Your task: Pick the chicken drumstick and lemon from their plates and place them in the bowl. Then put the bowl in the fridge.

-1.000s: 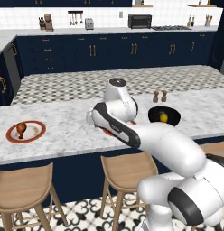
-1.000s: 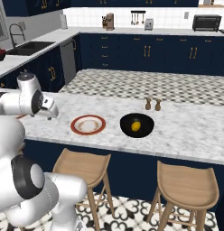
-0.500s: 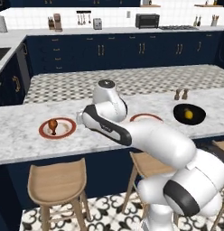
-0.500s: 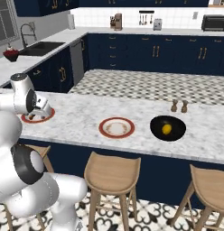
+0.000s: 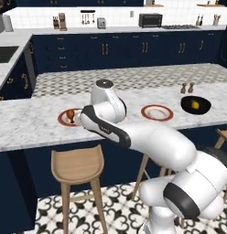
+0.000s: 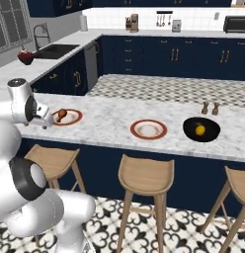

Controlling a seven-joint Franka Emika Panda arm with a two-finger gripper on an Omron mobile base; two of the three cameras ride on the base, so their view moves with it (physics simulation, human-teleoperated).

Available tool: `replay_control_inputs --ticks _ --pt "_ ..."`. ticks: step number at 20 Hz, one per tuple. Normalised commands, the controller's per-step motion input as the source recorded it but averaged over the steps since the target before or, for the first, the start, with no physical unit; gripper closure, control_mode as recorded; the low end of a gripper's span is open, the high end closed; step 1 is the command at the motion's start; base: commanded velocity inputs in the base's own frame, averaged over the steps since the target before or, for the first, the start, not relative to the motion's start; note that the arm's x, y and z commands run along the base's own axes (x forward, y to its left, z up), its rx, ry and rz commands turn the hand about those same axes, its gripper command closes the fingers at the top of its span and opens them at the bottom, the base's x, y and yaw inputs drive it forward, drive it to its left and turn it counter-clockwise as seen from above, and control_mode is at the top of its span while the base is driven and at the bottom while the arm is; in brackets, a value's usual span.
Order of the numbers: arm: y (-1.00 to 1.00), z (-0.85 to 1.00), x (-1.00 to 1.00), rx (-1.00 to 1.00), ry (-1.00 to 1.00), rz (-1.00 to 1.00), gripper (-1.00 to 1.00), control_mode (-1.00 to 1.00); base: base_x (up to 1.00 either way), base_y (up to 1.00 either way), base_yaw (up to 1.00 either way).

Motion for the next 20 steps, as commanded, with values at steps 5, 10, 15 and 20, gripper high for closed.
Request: replay_control_inputs --ticks 5,10,15,20 --pt "0.0 0.0 0.0 0.0 0.0 0.0 -1.0 1.0 0.54 0.65 -0.09" --pt "0.0 0.0 0.0 0.0 0.0 0.0 -1.0 1.0 0.93 0.16 -0.04" --pt "0.0 0.0 0.2 0.0 0.05 0.0 -1.0 -1.0 0.8 0.0 0.0" --pt "-0.42 -0.02 0.97 0.0 0.22 0.0 -1.0 -1.0 0.0 0.0 0.0"
